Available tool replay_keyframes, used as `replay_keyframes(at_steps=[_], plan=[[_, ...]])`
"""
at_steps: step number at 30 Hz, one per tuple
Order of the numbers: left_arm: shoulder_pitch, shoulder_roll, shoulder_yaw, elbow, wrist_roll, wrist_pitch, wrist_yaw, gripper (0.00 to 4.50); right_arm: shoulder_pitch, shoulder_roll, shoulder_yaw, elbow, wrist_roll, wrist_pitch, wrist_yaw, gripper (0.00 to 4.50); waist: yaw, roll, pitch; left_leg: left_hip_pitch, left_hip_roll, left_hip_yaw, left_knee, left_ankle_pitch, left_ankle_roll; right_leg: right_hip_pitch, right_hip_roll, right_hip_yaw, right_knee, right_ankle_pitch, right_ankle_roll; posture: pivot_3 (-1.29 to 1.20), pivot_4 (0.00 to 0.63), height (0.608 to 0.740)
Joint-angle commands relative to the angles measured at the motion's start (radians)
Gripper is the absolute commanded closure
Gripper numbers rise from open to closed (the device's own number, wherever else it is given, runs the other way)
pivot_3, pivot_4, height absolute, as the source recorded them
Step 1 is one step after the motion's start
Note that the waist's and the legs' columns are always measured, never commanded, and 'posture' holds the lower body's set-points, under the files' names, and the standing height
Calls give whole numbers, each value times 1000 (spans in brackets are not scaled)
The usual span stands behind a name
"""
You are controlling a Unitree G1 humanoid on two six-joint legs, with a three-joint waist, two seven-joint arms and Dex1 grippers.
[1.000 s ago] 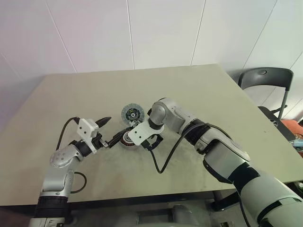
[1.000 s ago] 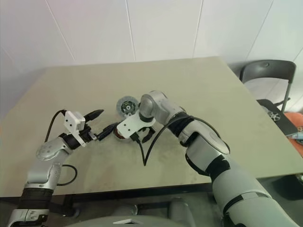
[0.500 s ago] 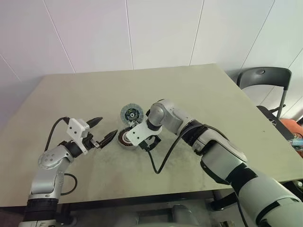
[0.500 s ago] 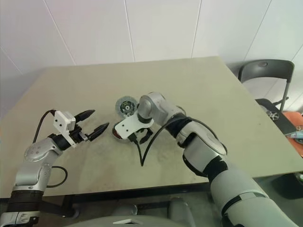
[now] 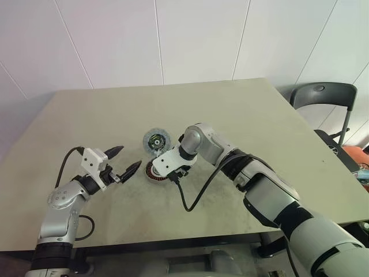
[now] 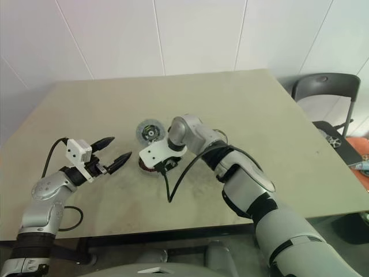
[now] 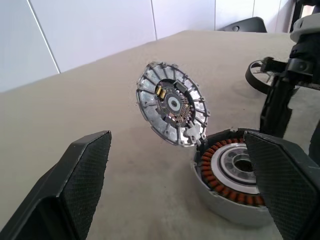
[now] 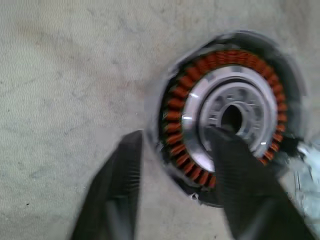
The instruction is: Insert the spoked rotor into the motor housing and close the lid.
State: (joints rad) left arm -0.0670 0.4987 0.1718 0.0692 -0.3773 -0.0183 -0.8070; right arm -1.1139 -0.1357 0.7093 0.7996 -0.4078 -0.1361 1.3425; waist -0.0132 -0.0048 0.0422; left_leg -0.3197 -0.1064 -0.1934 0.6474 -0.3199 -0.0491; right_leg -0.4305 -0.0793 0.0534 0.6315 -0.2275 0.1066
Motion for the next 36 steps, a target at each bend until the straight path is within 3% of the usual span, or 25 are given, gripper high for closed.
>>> replay_keyframes(at_steps=[1, 19, 25, 36], plan=[[-13, 3, 9, 9, 5, -41, -14, 0, -5, 1, -12, -17, 5, 7, 19, 3096, -1, 0, 0, 0, 0, 0, 0, 0, 0, 0, 0, 0, 0, 0, 0, 0, 0, 740], [-29, -16, 10, 174, 20, -170, -65, 0, 4, -15, -23, -100, 15, 15, 53, 3096, -1, 0, 0, 0, 0, 0, 0, 0, 0, -1, 0, 0, 0, 0, 0, 0, 0, 740], [-34, -15, 14, 208, 20, -194, -80, 0, 65, -94, -16, -292, 37, 70, 171, 3096, 1, 0, 0, -1, 0, 0, 0, 0, 0, -1, 0, 0, 0, 0, 0, 0, 0, 740], [-42, -23, 6, 220, 23, -203, -84, 0, 163, -208, -25, -551, 56, 226, 242, 3096, 2, 0, 0, -1, 0, 0, 1, 0, 0, -1, 0, 0, 0, 0, 0, 0, 0, 740]])
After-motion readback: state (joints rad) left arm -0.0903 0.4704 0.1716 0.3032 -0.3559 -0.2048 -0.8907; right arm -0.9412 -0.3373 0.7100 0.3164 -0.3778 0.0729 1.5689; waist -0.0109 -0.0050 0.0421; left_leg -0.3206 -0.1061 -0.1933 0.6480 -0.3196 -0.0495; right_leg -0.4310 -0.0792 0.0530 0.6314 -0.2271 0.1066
